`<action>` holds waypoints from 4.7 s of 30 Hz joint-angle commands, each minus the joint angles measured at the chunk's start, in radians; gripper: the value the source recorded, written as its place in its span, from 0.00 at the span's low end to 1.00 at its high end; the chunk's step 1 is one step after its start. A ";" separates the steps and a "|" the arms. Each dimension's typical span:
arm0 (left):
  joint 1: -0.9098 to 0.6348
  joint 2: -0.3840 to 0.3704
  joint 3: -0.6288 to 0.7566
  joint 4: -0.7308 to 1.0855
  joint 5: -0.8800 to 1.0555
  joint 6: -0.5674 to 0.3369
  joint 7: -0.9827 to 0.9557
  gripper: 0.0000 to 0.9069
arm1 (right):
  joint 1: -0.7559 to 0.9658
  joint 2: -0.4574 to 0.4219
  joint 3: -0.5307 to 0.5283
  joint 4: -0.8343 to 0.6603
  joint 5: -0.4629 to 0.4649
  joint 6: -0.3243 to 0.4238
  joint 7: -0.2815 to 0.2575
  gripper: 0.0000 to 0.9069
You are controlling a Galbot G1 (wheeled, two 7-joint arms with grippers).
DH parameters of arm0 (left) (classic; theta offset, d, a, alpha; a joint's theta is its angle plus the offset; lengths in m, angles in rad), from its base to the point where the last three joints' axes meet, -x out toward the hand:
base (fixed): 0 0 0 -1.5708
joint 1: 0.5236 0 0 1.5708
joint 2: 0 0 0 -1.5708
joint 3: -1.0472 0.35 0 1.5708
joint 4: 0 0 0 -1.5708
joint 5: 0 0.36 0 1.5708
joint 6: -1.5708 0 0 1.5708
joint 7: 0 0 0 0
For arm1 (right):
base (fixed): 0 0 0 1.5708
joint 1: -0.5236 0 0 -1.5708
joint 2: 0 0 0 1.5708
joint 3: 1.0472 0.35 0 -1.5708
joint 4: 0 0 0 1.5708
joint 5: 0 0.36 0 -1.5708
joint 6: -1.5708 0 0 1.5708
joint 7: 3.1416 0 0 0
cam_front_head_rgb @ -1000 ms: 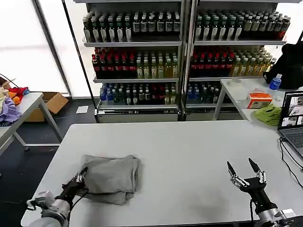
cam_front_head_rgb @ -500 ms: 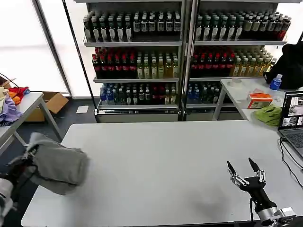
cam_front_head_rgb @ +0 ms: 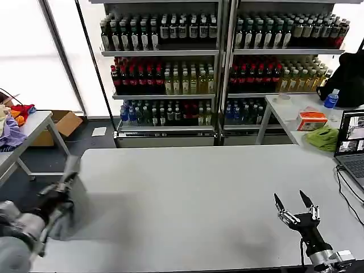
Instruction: Fold and organize the clothes.
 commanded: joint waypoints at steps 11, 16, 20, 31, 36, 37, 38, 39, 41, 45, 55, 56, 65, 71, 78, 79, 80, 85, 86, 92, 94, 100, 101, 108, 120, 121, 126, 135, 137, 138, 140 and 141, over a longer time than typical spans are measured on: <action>-0.490 -0.227 1.146 0.162 0.141 -0.154 -0.260 0.01 | -0.072 0.020 -0.047 0.092 0.042 -0.080 0.027 1.00; -0.552 -0.280 1.105 0.194 0.082 -0.177 -0.272 1.00 | -0.082 0.019 -0.122 0.124 0.049 -0.153 0.058 1.00; -0.562 -0.302 1.052 0.184 0.079 -0.201 -0.253 1.00 | -0.075 0.011 -0.203 0.153 0.059 -0.244 0.095 1.00; -0.445 -0.272 0.805 0.065 0.172 -0.238 -0.150 1.00 | 0.043 -0.006 -0.384 0.150 0.134 -0.391 0.178 1.00; -0.342 -0.217 0.634 0.004 0.220 -0.253 -0.115 1.00 | 0.129 0.002 -0.462 0.098 0.140 -0.431 0.243 1.00; -0.326 -0.214 0.600 -0.015 0.233 -0.244 -0.108 1.00 | 0.148 0.009 -0.483 0.083 0.140 -0.438 0.263 1.00; -0.314 -0.215 0.579 -0.029 0.243 -0.236 -0.105 1.00 | 0.168 0.015 -0.494 0.076 0.141 -0.444 0.273 1.00; -0.296 -0.222 0.524 -0.039 0.277 -0.231 -0.097 1.00 | 0.191 0.024 -0.523 0.061 0.152 -0.454 0.286 1.00; -0.261 -0.238 0.456 -0.056 0.310 -0.234 -0.081 1.00 | 0.215 0.033 -0.551 0.044 0.151 -0.471 0.315 1.00; -0.197 -0.257 0.376 -0.057 0.341 -0.252 -0.071 1.00 | 0.260 0.056 -0.597 -0.046 0.162 -0.454 0.398 1.00; -0.144 -0.269 0.278 -0.053 0.320 -0.281 -0.071 1.00 | 0.302 0.057 -0.629 -0.096 0.250 -0.451 0.402 0.00; -0.143 -0.269 0.277 -0.054 0.315 -0.280 -0.073 1.00 | 0.301 0.056 -0.627 -0.095 0.251 -0.451 0.401 0.00; -0.131 -0.282 0.316 -0.055 0.262 -0.241 -0.083 1.00 | 0.277 0.027 -0.553 -0.063 0.274 -0.446 0.380 0.00; -0.132 -0.289 0.317 -0.048 0.248 -0.236 -0.083 1.00 | 0.242 -0.031 -0.423 -0.044 0.290 -0.446 0.357 0.00; -0.134 -0.288 0.307 -0.038 0.243 -0.236 -0.084 1.00 | 0.227 -0.101 -0.296 -0.066 0.218 -0.493 0.325 0.00; -0.134 -0.288 0.306 -0.037 0.240 -0.236 -0.084 1.00 | 0.227 -0.105 -0.290 -0.073 0.189 -0.504 0.319 0.00; -0.134 -0.288 0.306 -0.037 0.235 -0.235 -0.084 1.00 | 0.228 -0.108 -0.287 -0.076 0.171 -0.513 0.316 0.00; -0.132 -0.292 0.306 -0.040 0.233 -0.232 -0.087 1.00 | 0.232 -0.069 -0.290 -0.072 0.053 -0.493 0.373 1.00; -0.130 -0.294 0.305 -0.042 0.232 -0.232 -0.088 1.00 | 0.227 -0.063 -0.286 -0.058 0.047 -0.491 0.392 1.00; -0.126 -0.291 0.298 -0.043 0.226 -0.232 -0.086 1.00 | 0.219 -0.054 -0.242 -0.010 0.003 -0.475 0.416 1.00; -0.128 -0.291 0.299 -0.043 0.226 -0.233 -0.088 1.00 | 0.233 -0.059 -0.232 -0.008 0.002 -0.468 0.420 1.00; -0.139 -0.287 0.297 -0.042 0.225 -0.231 -0.089 1.00 | 0.311 -0.060 -0.293 0.062 -0.036 -0.452 0.381 1.00; -0.138 -0.286 0.296 -0.042 0.226 -0.231 -0.089 1.00 | 0.329 -0.054 -0.333 0.065 -0.052 -0.460 0.378 1.00; -0.118 -0.297 0.288 -0.041 0.230 -0.232 -0.085 1.00 | 0.434 0.038 -0.614 -0.024 -0.218 -0.475 0.428 1.00; -0.093 -0.317 0.272 -0.036 0.231 -0.238 -0.071 1.00 | 0.481 0.125 -0.750 -0.201 -0.352 -0.629 0.560 1.00; -0.093 -0.319 0.273 -0.035 0.231 -0.238 -0.071 1.00 | 0.480 0.123 -0.751 -0.198 -0.354 -0.651 0.570 1.00; -0.095 -0.321 0.277 -0.033 0.234 -0.238 -0.069 1.00 | 0.467 0.105 -0.734 -0.171 -0.350 -0.690 0.580 1.00; -0.094 -0.308 0.275 -0.040 0.236 -0.238 -0.066 1.00 | 0.376 0.039 -0.610 0.127 -0.224 -0.422 0.484 1.00; -0.094 -0.308 0.277 -0.040 0.241 -0.238 -0.061 1.00 | 0.335 0.019 -0.551 0.175 -0.210 -0.364 0.447 1.00; -0.093 -0.308 0.278 -0.040 0.250 -0.239 -0.056 1.00 | 0.313 0.009 -0.508 0.195 -0.209 -0.348 0.427 1.00; -0.092 -0.307 0.279 -0.034 0.265 -0.249 -0.044 1.00 | 0.268 -0.011 -0.424 0.219 -0.195 -0.307 0.389 1.00; -0.091 -0.306 0.278 -0.032 0.271 -0.251 -0.038 1.00 | 0.242 -0.020 -0.372 0.225 -0.179 -0.291 0.369 1.00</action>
